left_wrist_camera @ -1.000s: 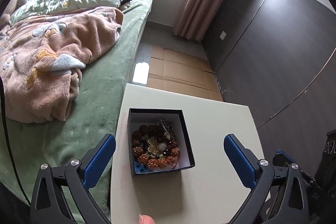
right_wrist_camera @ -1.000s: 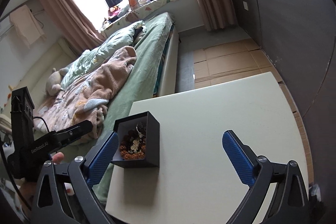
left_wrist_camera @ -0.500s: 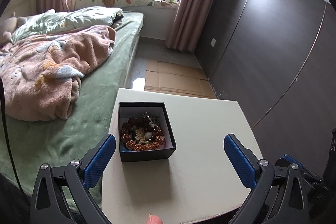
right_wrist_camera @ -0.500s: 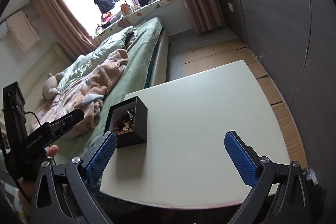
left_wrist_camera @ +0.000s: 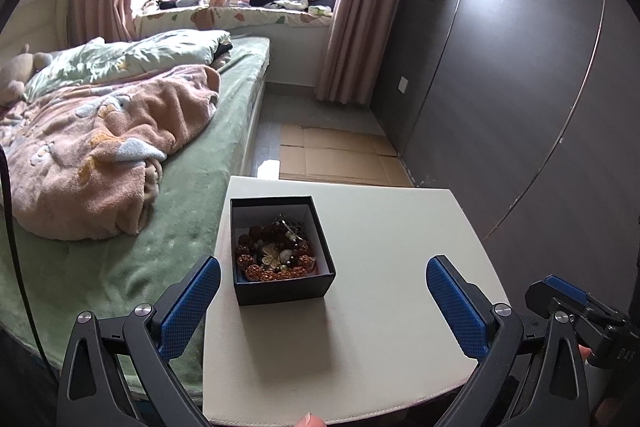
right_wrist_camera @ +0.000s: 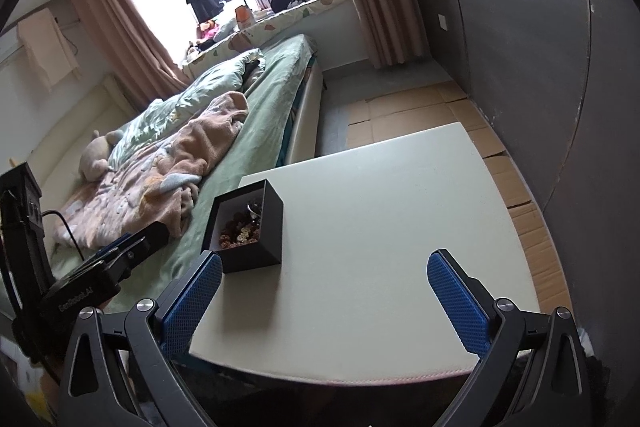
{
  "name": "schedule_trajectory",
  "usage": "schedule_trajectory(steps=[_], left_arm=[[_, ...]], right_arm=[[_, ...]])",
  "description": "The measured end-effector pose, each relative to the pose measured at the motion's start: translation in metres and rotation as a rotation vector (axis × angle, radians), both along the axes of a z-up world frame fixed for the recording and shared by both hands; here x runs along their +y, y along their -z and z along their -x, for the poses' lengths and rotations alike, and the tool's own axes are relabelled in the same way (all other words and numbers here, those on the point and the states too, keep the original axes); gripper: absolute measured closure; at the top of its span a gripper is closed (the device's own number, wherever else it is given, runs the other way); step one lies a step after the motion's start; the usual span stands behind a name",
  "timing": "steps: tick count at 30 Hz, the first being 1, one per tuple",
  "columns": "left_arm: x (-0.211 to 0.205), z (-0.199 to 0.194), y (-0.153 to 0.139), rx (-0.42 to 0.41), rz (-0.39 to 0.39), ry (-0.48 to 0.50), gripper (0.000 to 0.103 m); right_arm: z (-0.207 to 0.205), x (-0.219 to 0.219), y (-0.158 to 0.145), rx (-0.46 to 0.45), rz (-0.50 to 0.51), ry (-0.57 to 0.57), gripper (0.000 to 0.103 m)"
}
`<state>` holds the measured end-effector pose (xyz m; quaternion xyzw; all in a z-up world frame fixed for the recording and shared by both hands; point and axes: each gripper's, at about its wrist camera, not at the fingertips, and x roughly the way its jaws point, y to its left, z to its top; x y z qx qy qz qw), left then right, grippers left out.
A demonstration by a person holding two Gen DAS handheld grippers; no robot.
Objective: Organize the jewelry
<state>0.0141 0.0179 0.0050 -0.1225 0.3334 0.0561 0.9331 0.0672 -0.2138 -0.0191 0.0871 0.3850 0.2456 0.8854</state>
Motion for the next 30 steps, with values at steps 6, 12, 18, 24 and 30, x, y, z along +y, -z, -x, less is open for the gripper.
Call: schedule_trajectory(steps=[6, 12, 18, 24, 30], left_arm=[[0.0029, 0.0007, -0.0025, -0.01, -0.019, -0.006, 0.001], [0.0032, 0.0014, -0.004, -0.016, -0.024, -0.003, 0.001], [0.0021, 0.002, -0.0039, -0.017, -0.018, 0.002, 0.001], [0.0008, 0.0028, -0.0046, -0.021, -0.02, 0.003, 0.001], [0.0005, 0.0055, -0.006, -0.028, -0.015, -0.001, 0.001]], right_arm=[[0.0007, 0.0041, -0.0026, -0.008, 0.001, -0.014, 0.0], [0.0, 0.0066, -0.0022, 0.002, 0.013, -0.023, 0.0], [0.0023, 0.007, -0.0034, 0.004, -0.007, -0.028, 0.0], [0.0022, 0.0049, -0.0036, 0.003, -0.001, -0.022, 0.0], [0.0019, 0.0048, -0.0037, 0.003, -0.003, -0.02, 0.0]])
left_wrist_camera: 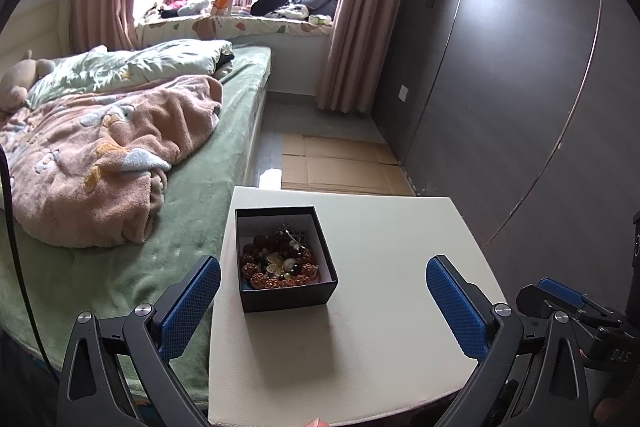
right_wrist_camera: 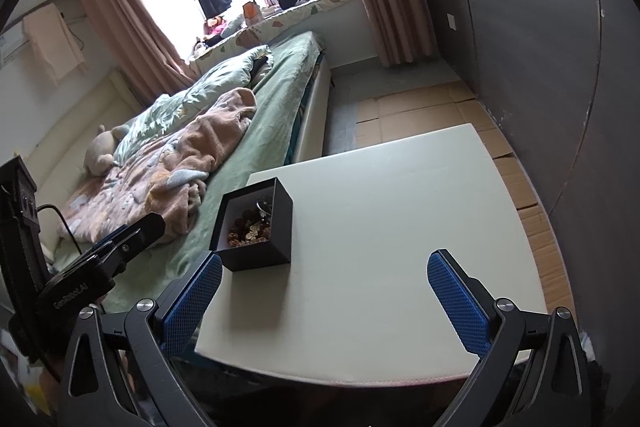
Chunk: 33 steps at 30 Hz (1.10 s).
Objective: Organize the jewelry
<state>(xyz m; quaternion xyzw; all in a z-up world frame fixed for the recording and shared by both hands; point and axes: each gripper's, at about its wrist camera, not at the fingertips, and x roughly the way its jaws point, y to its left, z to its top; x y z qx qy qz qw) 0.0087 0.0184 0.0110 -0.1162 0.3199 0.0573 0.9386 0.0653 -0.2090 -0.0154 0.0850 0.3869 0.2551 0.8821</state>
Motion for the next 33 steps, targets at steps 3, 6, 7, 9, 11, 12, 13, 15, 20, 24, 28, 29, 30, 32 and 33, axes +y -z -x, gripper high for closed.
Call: schedule_trajectory(steps=[3, 6, 7, 9, 11, 12, 13, 15, 20, 24, 28, 29, 30, 32, 33], left_arm=[[0.0001, 0.0, -0.0004, 0.004, -0.006, 0.002, 0.001], [0.0, 0.0003, -0.001, 0.001, -0.005, 0.001, 0.001], [0.0, 0.0006, -0.0014, 0.0, -0.005, 0.001, 0.001], [0.0006, 0.0007, -0.0014, -0.002, -0.004, 0.001, 0.001], [0.0006, 0.0007, -0.0014, -0.002, -0.004, 0.001, 0.001], [0.0006, 0.0009, -0.0015, -0.003, -0.003, 0.002, 0.001], [0.0004, 0.0009, -0.0017, -0.003, -0.003, 0.003, 0.001], [-0.0002, 0.0012, -0.0018, -0.003, -0.005, 0.005, 0.001], [-0.0019, 0.0027, -0.0028, -0.008, -0.005, 0.012, 0.001], [-0.0032, 0.0038, -0.0042, -0.014, -0.016, 0.011, 0.001], [-0.0034, 0.0043, -0.0043, -0.015, -0.026, 0.003, 0.001], [-0.003, 0.0046, -0.0044, -0.015, -0.028, 0.002, 0.001], [-0.0034, 0.0045, -0.0046, -0.015, -0.03, 0.001, 0.001], [-0.003, 0.0045, -0.0044, -0.015, -0.035, 0.0, 0.001], [-0.0029, 0.0044, -0.0045, -0.016, -0.039, -0.001, 0.001]], right_arm=[[-0.0004, -0.0004, 0.0003, 0.0, 0.001, -0.001, 0.0], [-0.0013, -0.0019, -0.0003, 0.0, 0.003, 0.001, 0.0], [-0.0013, -0.0019, -0.0003, -0.001, 0.002, 0.001, 0.0], [-0.0019, -0.0029, -0.0009, -0.001, 0.002, -0.001, 0.0], [-0.0017, -0.002, -0.0008, -0.001, 0.003, 0.001, 0.0], [-0.0023, -0.0026, -0.0011, -0.001, 0.006, 0.001, 0.0], [-0.0024, -0.0023, -0.001, -0.002, 0.006, 0.002, 0.0], [-0.0026, -0.0024, -0.0011, -0.001, 0.005, 0.001, 0.0], [-0.0022, -0.002, -0.0011, -0.001, 0.006, 0.002, 0.0], [-0.0024, -0.0024, -0.0011, -0.002, 0.009, 0.004, 0.0], [-0.0031, -0.0035, -0.0017, -0.002, 0.008, 0.008, 0.0], [-0.0034, -0.0038, -0.002, -0.003, 0.007, 0.009, 0.0], [-0.0032, -0.0037, -0.0021, -0.004, 0.007, 0.01, 0.0], [-0.0025, -0.0032, -0.0014, -0.002, 0.009, 0.009, 0.0], [-0.0034, -0.0038, -0.0018, -0.002, 0.01, 0.008, 0.0]])
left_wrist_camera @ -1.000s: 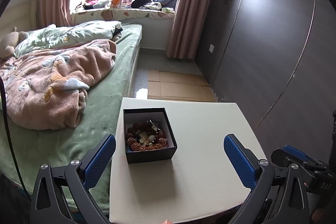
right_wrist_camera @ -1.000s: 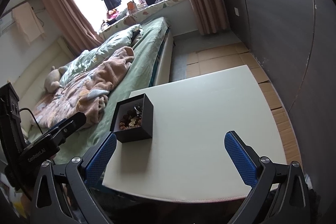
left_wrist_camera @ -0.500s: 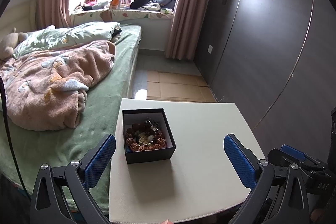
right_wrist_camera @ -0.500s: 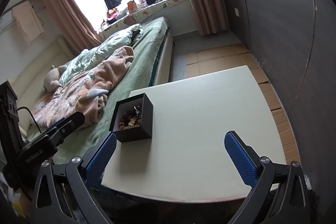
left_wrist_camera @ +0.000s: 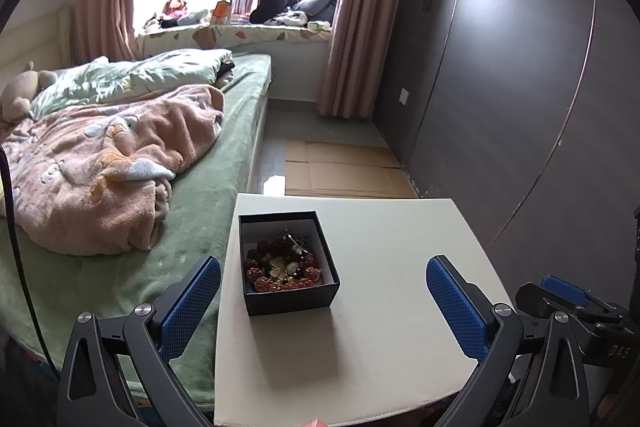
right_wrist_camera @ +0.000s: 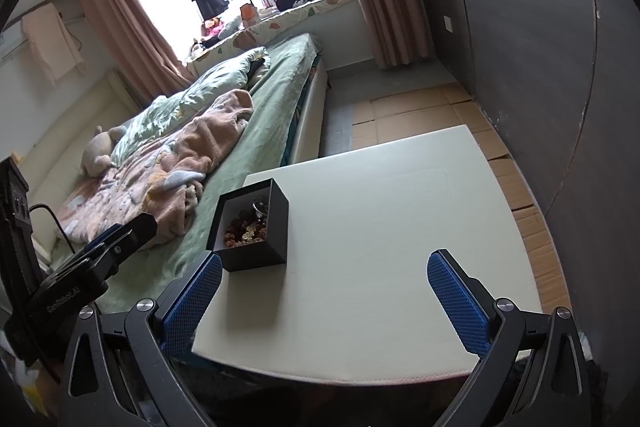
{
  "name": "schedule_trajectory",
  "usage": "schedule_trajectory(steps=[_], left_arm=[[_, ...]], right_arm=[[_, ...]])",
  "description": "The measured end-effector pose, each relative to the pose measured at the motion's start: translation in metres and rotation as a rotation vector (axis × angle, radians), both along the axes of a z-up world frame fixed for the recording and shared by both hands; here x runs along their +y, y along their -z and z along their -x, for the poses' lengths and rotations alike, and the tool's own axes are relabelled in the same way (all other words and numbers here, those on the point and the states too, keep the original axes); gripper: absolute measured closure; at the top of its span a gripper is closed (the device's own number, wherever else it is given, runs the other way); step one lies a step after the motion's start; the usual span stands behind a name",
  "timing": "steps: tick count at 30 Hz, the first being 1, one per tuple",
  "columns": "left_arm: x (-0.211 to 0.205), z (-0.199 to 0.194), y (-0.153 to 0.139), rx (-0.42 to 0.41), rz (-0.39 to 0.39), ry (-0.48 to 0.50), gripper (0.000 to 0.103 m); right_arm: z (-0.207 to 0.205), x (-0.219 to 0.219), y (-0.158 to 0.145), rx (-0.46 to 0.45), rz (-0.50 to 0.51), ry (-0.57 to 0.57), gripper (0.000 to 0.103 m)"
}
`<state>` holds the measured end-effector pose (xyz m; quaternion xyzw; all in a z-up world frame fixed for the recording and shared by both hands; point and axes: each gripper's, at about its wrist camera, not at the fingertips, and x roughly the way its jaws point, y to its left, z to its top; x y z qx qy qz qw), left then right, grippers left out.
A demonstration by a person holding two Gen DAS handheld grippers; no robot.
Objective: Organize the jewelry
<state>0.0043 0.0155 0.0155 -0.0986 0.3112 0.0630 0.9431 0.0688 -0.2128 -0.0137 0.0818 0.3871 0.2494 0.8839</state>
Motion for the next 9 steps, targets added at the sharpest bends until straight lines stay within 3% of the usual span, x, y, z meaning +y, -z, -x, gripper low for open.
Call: schedule_trajectory(steps=[9], left_arm=[[-0.0033, 0.0004, -0.0009, -0.012, -0.041, -0.005, 0.001]], right_arm=[[0.0026, -0.0003, 0.0006, -0.003, 0.023, 0.004, 0.0]])
